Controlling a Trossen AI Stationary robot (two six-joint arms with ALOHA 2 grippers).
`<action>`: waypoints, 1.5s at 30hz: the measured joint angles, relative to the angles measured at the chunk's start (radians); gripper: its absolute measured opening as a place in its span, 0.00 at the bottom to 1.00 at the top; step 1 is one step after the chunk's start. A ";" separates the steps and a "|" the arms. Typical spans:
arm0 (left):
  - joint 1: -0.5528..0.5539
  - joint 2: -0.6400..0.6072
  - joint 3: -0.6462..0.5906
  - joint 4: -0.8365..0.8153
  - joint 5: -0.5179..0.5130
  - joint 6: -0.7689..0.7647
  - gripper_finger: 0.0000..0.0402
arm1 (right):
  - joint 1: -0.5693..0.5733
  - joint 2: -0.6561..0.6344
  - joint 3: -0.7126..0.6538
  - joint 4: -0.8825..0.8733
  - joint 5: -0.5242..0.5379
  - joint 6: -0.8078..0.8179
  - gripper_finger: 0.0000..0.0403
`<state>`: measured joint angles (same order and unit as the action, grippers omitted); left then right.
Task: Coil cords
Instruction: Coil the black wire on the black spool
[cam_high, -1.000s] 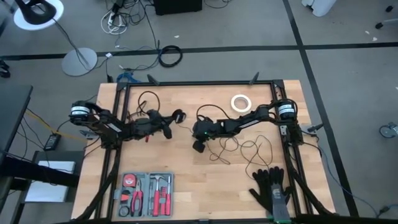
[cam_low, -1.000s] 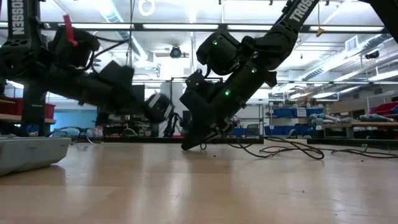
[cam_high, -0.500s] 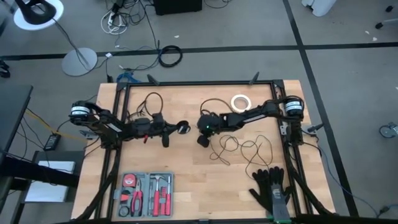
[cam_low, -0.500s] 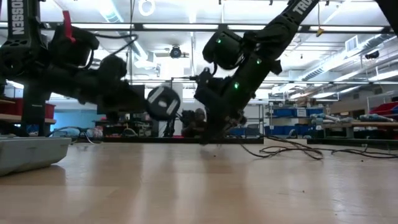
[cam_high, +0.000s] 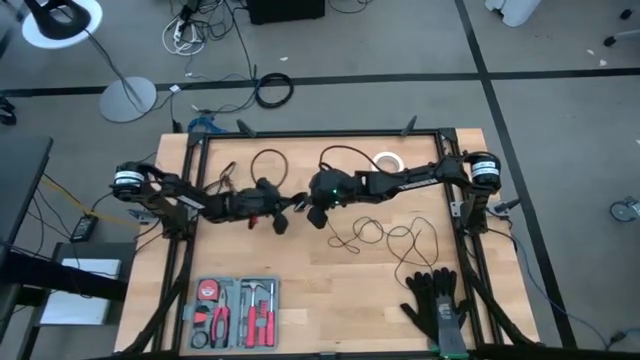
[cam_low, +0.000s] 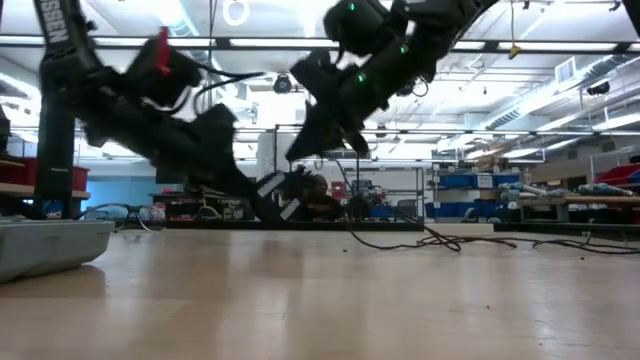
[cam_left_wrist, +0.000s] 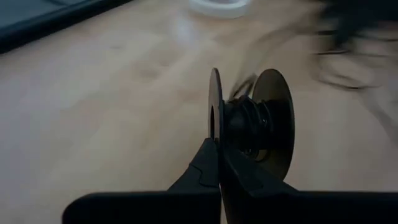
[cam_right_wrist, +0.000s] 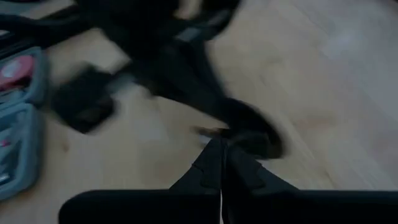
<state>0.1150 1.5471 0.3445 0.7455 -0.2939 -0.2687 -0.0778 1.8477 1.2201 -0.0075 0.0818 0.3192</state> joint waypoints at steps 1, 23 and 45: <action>0.000 0.000 0.029 -0.054 -0.035 0.000 0.00 | 0.006 0.000 0.009 0.007 0.000 -0.009 0.00; 0.000 0.002 0.142 0.198 0.017 -0.077 0.00 | 0.057 -0.003 0.021 -0.129 0.055 -0.081 0.02; 0.003 -0.001 -0.091 0.624 -0.081 -0.211 0.00 | 0.121 -0.002 -0.029 -0.214 0.150 0.003 0.02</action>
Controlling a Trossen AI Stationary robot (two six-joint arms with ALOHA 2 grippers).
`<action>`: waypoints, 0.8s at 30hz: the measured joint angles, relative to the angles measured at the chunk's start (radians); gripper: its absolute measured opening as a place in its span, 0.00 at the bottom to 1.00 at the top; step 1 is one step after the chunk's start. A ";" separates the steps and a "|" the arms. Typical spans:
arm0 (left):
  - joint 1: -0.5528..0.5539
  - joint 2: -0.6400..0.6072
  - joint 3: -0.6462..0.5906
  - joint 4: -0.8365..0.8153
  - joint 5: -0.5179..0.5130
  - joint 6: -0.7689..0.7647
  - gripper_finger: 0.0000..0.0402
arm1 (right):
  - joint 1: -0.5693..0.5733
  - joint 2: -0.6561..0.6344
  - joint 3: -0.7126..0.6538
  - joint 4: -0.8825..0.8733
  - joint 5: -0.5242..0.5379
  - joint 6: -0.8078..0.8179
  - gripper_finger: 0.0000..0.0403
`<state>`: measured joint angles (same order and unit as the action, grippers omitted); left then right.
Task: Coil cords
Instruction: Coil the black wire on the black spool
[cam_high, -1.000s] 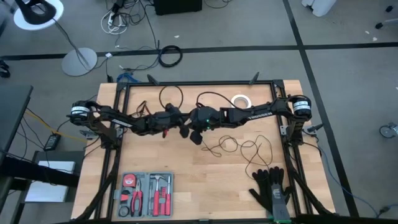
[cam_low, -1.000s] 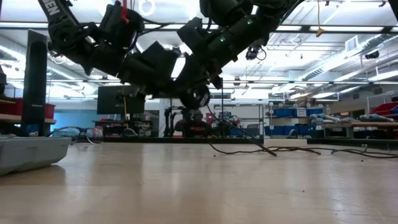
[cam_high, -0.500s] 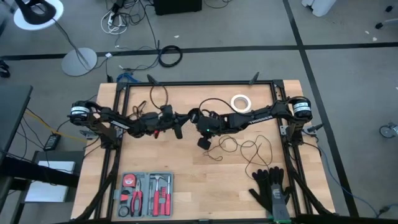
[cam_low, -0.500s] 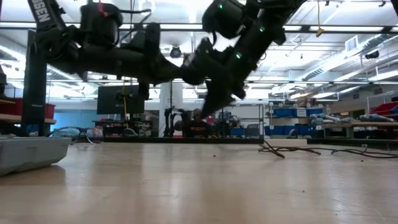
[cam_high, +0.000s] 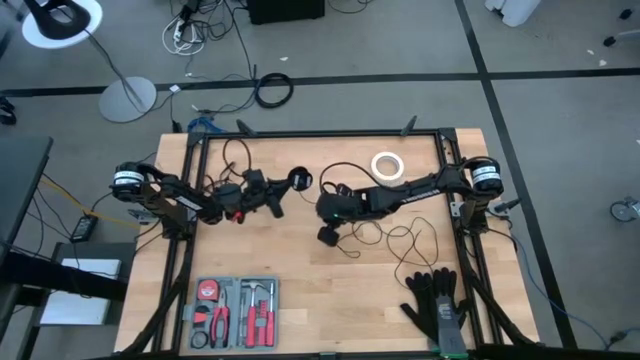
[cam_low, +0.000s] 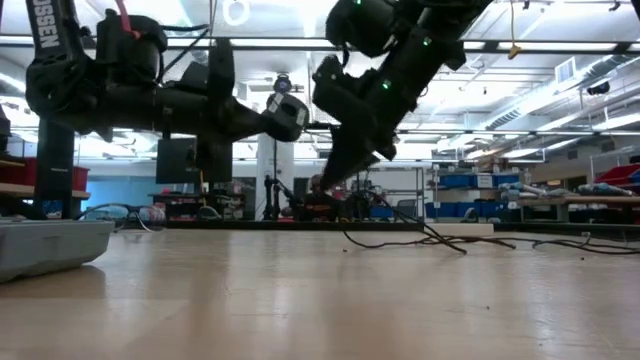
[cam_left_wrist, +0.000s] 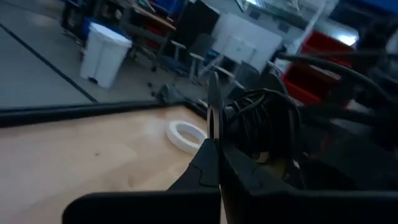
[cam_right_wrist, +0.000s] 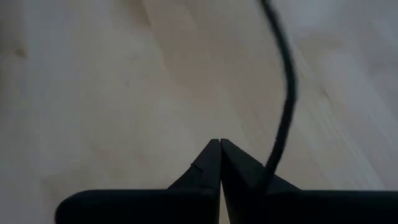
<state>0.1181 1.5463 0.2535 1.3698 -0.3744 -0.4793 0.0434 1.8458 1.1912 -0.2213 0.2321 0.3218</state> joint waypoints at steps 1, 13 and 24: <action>0.000 0.000 -0.005 0.017 -0.014 0.000 0.00 | 0.006 0.000 0.000 0.024 0.000 -0.001 0.02; 0.000 0.000 0.014 0.166 -0.159 0.002 0.00 | 0.029 0.000 0.000 0.274 -0.019 -0.097 0.01; 0.000 0.001 0.191 -0.203 -0.153 0.007 0.00 | -0.004 0.001 0.000 0.301 -0.096 -0.187 0.00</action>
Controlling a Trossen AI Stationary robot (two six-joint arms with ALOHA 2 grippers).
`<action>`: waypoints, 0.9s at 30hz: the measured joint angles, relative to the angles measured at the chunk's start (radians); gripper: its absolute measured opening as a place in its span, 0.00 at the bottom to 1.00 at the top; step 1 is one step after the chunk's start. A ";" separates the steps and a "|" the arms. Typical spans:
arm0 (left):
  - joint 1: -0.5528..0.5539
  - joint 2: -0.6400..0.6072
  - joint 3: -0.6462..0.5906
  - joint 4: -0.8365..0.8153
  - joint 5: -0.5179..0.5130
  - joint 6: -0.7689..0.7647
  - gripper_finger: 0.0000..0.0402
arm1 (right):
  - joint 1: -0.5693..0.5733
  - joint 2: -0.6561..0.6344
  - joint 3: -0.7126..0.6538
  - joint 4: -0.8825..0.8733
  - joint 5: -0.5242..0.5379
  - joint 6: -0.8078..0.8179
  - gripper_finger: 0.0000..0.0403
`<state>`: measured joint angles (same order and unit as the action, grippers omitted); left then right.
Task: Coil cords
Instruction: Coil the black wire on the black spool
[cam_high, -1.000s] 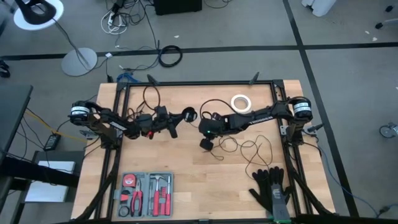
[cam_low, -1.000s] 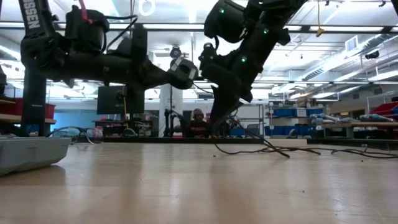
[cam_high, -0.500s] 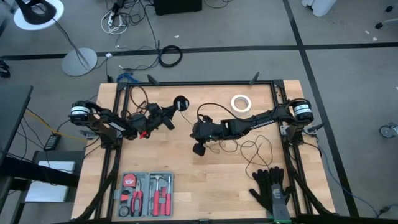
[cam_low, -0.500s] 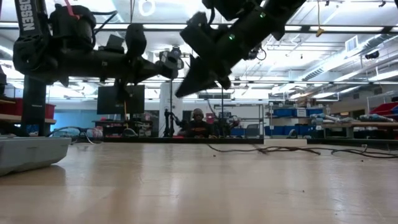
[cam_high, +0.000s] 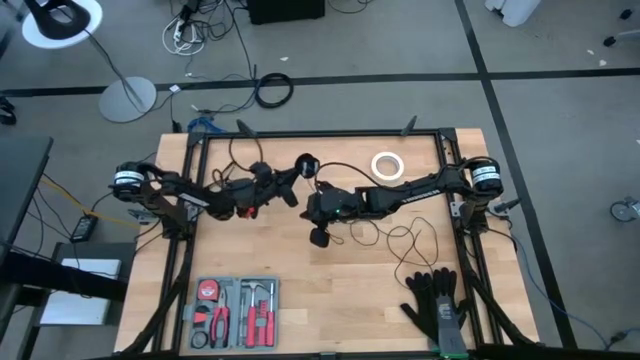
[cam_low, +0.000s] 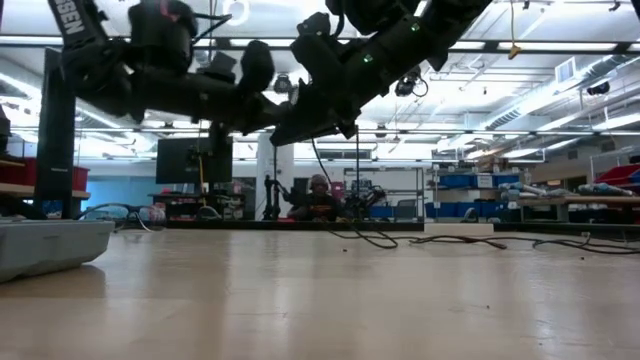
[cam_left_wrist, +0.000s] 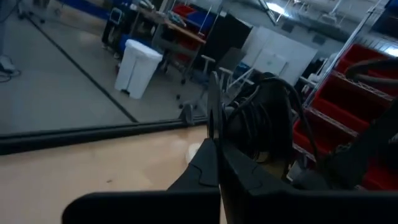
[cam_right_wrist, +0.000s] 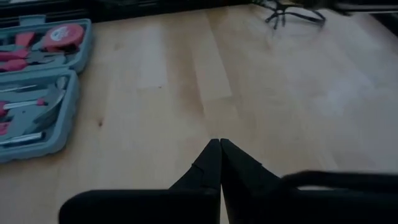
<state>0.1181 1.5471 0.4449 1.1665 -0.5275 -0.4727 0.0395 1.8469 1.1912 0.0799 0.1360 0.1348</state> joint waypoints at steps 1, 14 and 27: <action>0.000 0.000 0.015 -0.008 0.000 0.003 0.00 | -0.002 0.000 0.000 0.000 -0.010 -0.007 0.00; 0.021 0.000 0.073 0.075 0.019 0.006 0.00 | -0.003 0.000 0.000 -0.125 -0.090 -0.032 0.00; 0.034 0.000 0.073 0.217 0.355 -0.046 0.00 | -0.013 0.001 0.000 -0.333 -0.013 0.074 0.00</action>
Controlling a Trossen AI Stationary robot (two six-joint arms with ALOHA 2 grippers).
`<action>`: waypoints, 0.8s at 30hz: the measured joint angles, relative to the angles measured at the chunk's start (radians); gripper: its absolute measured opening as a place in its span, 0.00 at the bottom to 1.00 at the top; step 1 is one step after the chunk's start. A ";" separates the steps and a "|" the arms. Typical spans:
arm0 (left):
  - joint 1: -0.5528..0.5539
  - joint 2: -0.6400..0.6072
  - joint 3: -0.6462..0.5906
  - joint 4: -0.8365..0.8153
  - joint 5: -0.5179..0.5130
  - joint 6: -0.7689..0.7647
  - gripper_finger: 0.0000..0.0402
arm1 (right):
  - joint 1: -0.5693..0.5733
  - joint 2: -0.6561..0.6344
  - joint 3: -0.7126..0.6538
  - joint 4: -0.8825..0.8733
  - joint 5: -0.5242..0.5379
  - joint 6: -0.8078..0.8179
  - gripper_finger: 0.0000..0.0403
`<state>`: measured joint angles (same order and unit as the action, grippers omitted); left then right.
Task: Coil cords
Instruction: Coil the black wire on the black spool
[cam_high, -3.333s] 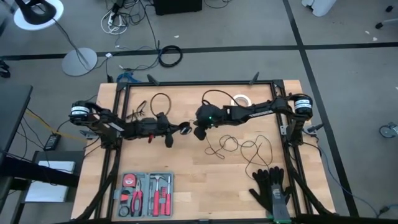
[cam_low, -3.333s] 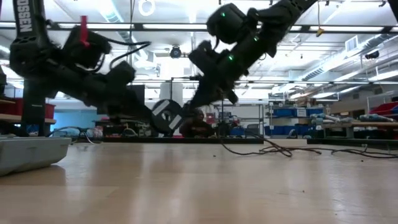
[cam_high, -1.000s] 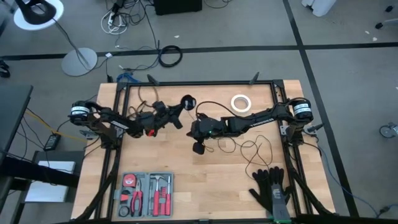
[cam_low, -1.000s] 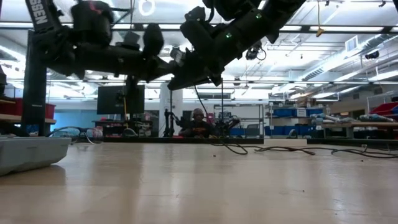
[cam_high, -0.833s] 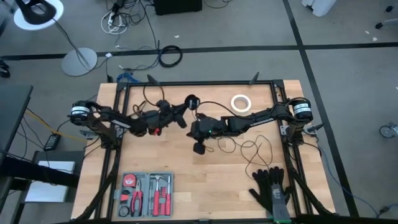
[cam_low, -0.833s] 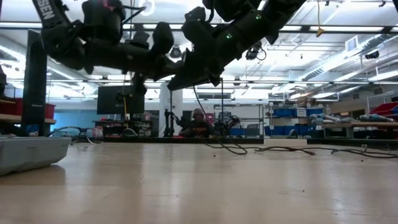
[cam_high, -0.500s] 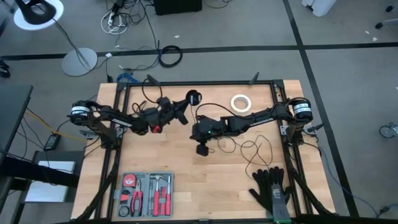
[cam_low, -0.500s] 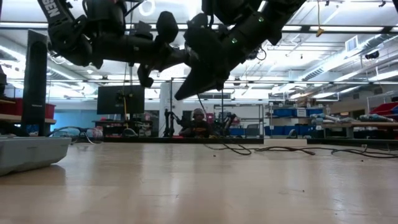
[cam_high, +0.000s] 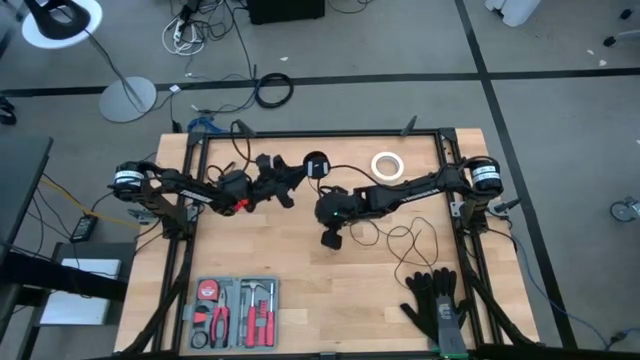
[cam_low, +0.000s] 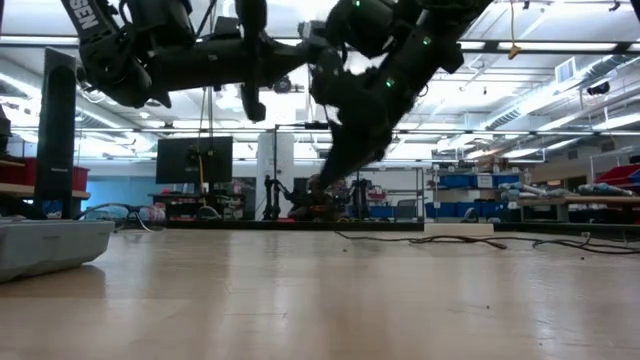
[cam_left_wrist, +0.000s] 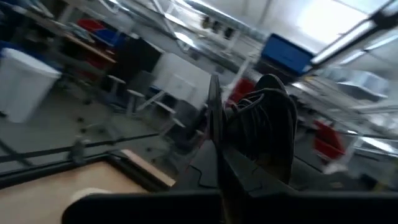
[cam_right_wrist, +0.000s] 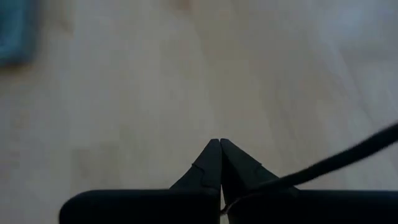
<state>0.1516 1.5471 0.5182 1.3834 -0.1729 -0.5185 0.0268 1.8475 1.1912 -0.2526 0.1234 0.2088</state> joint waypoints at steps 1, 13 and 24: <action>0.000 0.000 0.000 0.014 0.021 -0.007 0.00 | -0.002 0.000 0.000 -0.031 0.020 0.017 0.00; 0.000 0.000 0.000 0.036 0.089 -0.007 0.00 | -0.017 0.000 0.000 0.083 0.025 0.045 0.00; 0.000 0.000 0.000 0.034 0.037 -0.017 0.00 | -0.087 0.000 0.000 0.167 0.038 0.205 0.00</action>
<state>0.1516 1.5471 0.5182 1.4178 -0.1363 -0.5356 -0.0604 1.8478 1.1912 -0.0851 0.1617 0.4140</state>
